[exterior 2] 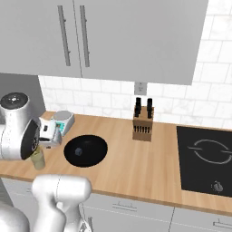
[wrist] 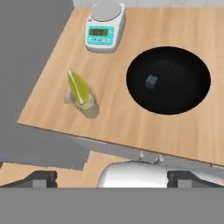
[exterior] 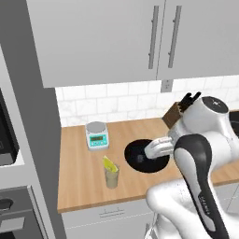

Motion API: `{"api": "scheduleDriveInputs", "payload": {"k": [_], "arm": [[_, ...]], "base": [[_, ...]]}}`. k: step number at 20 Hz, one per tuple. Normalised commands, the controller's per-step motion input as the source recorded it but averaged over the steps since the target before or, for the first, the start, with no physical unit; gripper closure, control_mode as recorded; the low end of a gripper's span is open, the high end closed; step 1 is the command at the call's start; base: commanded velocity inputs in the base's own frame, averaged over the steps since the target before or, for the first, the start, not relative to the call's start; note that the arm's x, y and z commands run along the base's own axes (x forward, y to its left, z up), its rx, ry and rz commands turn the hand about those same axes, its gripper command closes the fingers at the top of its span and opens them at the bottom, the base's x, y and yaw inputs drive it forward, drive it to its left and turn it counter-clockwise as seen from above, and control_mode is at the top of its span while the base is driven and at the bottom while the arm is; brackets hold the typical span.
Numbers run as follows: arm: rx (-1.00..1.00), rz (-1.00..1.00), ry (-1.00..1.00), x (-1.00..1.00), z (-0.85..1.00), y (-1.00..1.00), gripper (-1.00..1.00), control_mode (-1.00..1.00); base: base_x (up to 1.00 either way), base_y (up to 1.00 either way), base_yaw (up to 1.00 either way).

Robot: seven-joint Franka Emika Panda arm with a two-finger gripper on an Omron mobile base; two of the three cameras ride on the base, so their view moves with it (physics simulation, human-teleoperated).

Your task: Grab a lemon wedge from the fridge and one ice cube from the ice bowl, and put them in the glass of lemonade.

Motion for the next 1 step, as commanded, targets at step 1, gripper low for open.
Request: {"api": "scheduleDriveInputs", "payload": {"k": [1], "arm": [[0.08, -0.23, -0.06, -0.49, 0.00, -0.46, -1.00, -1.00]], "base": [[0.00, 0.00, 0.00]]}}
